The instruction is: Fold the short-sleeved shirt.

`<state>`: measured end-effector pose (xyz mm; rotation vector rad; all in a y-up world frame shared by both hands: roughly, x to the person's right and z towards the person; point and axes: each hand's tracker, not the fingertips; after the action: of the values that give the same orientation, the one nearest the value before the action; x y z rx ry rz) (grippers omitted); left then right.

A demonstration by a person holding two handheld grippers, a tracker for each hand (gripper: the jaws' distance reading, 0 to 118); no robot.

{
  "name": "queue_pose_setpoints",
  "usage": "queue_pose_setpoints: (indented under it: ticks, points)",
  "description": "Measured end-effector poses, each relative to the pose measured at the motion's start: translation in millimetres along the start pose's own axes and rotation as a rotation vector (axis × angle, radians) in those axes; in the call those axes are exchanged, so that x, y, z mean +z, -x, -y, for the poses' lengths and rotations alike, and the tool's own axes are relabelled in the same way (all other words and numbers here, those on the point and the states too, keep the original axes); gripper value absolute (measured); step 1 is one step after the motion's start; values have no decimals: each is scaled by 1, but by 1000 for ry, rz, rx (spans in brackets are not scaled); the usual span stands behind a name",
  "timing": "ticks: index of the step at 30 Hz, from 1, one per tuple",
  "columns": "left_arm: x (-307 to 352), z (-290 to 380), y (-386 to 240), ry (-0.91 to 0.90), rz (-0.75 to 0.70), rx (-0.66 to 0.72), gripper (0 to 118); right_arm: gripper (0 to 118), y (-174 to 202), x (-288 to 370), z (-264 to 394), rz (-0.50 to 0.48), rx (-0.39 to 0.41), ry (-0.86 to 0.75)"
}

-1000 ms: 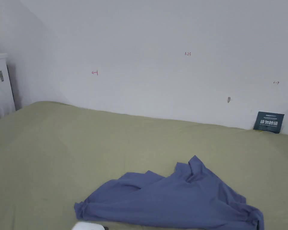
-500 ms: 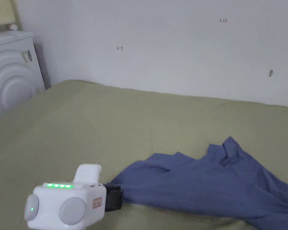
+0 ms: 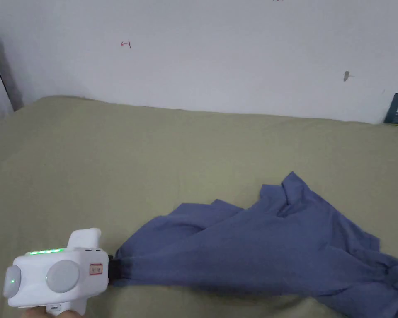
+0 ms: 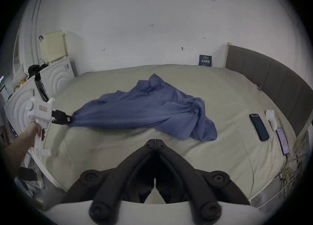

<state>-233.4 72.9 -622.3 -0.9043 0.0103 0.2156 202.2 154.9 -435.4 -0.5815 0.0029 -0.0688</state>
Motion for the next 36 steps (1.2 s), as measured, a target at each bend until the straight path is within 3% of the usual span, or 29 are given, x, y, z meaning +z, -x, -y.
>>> queue_pose_setpoints:
  ticks: [4, 6, 7, 8, 9, 10, 12, 14, 15, 19, 22, 24, 25, 27, 29, 30, 31, 32, 33, 34, 35, 36]
  points:
    - [9, 0, -2, -35, 27, 25, 8, 2, -12, -13, -22, -29, -33, -41]
    - [11, -5, 1, -37, 25, 26, 8, 9, -22, -33, -50, -50, -30, -103]
    - [11, -6, 3, -38, 31, 24, 8, 28, -28, -51, -70, -69, -32, -139]
    - [12, -6, 3, -40, 35, 24, 8, 73, -33, -72, -89, -82, -16, -151]
    - [13, -7, 3, -42, 37, 25, 8, 101, -39, -101, -110, -130, -10, -144]
    - [15, -6, -1, -37, 39, 24, 8, 117, -42, -135, -134, -152, 3, -92]
    - [15, -4, -5, -24, 32, 16, 8, 118, -48, -203, -171, -224, 94, 49]
    - [11, -3, -5, -6, 24, 10, 8, 118, -39, -261, -202, -128, 259, 153]
    - [7, -4, -4, 0, 24, 7, 8, 118, -40, -295, -214, -152, 323, 207]
    - [-1, -3, -1, 21, 18, 5, 8, 118, -44, -402, -242, -52, 392, 404]
    - [-3, -3, 1, 34, 25, 4, 8, 118, -50, -438, -241, -100, 438, 467]
    - [-4, -5, 1, 36, 28, 0, 8, 118, -55, -449, -240, -156, 395, 482]
    - [-4, -6, 2, 40, 31, 0, 8, 118, -57, -452, -239, -204, 330, 506]
    - [-6, -5, 4, 37, 31, 2, 8, 118, -60, -456, -233, -241, 282, 517]
    - [-8, -5, 3, 37, 26, 11, 8, 116, -58, -460, -224, -211, 323, 530]
    - [-8, -5, 2, 33, 24, 10, 8, 107, -58, -457, -218, -214, 339, 538]
    - [-8, -4, 1, 32, 22, 10, 8, 84, -58, -456, -214, -243, 327, 560]
    - [-8, -3, 1, 29, 19, 7, 8, 74, -59, -460, -212, -267, 306, 579]
    - [-7, -3, 1, 28, 19, 6, 8, 67, -56, -449, -211, -216, 327, 496]
    - [-7, -3, 2, 28, 19, 9, 8, 37, -55, -445, -212, -241, 303, 496]
    - [-6, -3, 2, 30, 22, 18, 8, 0, -56, -441, -214, -284, 247, 499]
    - [-6, -4, 3, 29, 25, 23, 8, 0, -56, -439, -217, -262, 238, 453]
